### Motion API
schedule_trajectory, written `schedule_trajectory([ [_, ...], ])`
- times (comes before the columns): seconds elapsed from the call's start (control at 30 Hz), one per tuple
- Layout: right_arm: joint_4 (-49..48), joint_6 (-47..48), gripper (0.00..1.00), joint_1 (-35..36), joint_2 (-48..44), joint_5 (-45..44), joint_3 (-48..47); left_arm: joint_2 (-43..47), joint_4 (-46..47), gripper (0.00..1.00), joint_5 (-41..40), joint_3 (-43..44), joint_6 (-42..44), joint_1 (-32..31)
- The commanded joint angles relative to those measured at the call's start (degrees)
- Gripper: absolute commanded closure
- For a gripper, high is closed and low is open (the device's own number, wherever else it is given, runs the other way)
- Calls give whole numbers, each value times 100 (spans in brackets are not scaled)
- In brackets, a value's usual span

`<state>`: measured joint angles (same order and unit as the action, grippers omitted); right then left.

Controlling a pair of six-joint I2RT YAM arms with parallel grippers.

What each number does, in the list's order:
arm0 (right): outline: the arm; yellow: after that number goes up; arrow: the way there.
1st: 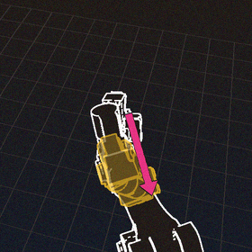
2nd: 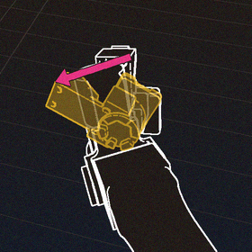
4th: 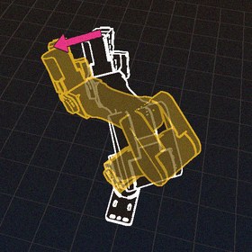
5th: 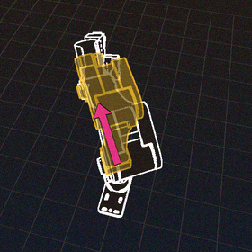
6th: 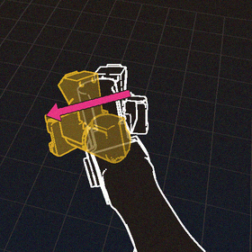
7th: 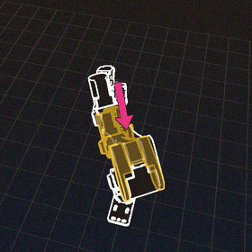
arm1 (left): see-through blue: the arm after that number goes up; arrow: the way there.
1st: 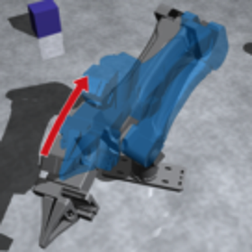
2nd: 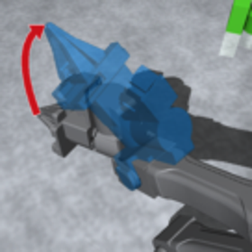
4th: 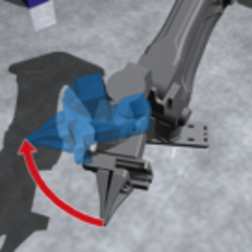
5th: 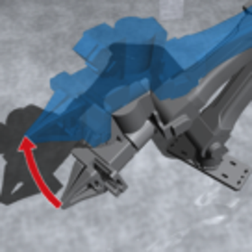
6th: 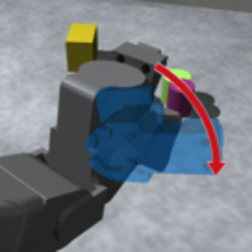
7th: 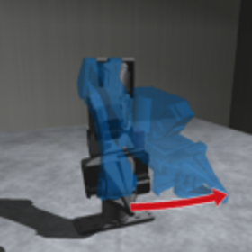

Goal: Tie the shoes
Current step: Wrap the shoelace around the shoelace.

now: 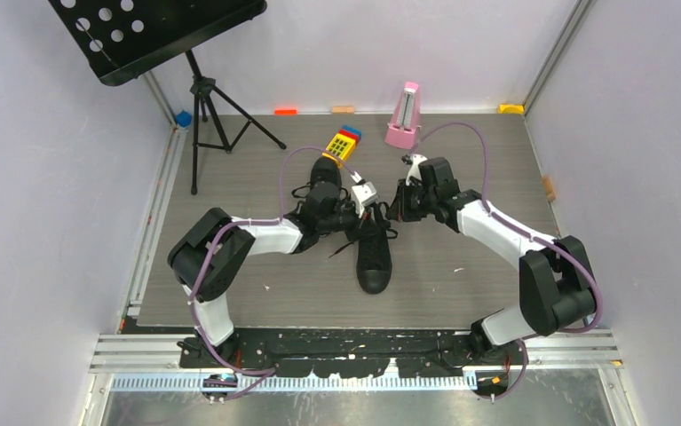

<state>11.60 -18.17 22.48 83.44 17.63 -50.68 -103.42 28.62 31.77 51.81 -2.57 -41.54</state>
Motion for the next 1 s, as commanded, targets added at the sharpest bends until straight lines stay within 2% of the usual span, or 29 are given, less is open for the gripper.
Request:
schedule_trajectory([
  [0.0,219,191,100,23,165,-238,-772,217,475,100,177,-169,185,-3],
  [0.43,959,-54,100,522,510,-449,-2124,164,682,100,275,-140,230,-8],
  [0.7,1092,-662,100,663,653,-424,-2675,178,942,100,347,-260,230,-4],
  [0.83,1308,-904,100,722,722,-390,-2905,167,1248,100,17,-423,230,2],
  [0.97,1351,-1151,100,756,585,-303,-2888,230,914,100,-153,-332,367,5],
])
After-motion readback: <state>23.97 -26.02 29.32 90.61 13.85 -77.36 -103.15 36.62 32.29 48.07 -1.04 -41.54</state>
